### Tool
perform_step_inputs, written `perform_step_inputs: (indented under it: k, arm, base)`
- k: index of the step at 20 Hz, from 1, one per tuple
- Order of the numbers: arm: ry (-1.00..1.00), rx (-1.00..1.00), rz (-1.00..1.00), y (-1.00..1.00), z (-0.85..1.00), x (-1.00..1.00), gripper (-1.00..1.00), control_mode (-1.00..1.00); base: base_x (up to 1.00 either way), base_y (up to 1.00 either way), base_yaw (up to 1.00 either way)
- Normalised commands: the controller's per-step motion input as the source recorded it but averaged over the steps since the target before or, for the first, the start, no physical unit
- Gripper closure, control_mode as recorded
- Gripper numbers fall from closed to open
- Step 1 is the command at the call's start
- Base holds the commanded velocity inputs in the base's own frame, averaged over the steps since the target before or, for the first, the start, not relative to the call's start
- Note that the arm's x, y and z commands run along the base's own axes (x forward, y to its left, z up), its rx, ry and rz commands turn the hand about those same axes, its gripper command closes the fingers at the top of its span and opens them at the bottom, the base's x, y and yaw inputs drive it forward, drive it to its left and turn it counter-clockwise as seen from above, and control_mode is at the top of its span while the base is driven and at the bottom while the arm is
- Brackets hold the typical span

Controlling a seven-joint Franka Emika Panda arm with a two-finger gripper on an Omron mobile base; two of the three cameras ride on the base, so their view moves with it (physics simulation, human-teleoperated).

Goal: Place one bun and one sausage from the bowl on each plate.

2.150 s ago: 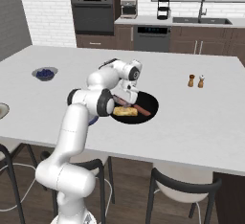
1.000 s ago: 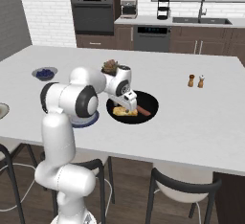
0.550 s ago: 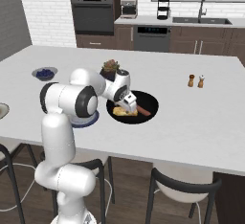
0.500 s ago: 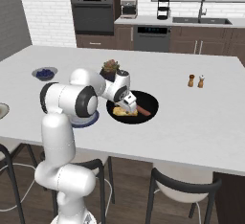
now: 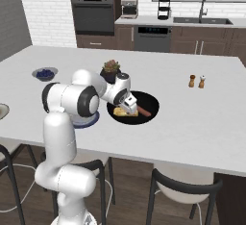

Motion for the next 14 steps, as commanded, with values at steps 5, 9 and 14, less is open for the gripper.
perform_step_inputs:
  k: [5, 9, 14]
  arm:
    - [-0.04, 0.00, 0.00, 0.00, -0.39, 0.07, -1.00, -1.00]
    - [-0.01, 0.00, -0.02, -0.01, -0.20, -0.37, -1.00, -1.00]
    - [-0.04, 0.00, -0.07, 0.00, -0.11, -0.04, -1.00, -1.00]
  base:
    - [0.00, 0.00, 0.00]
    - [0.00, 0.00, 0.00]
    - [0.00, 0.00, 0.00]
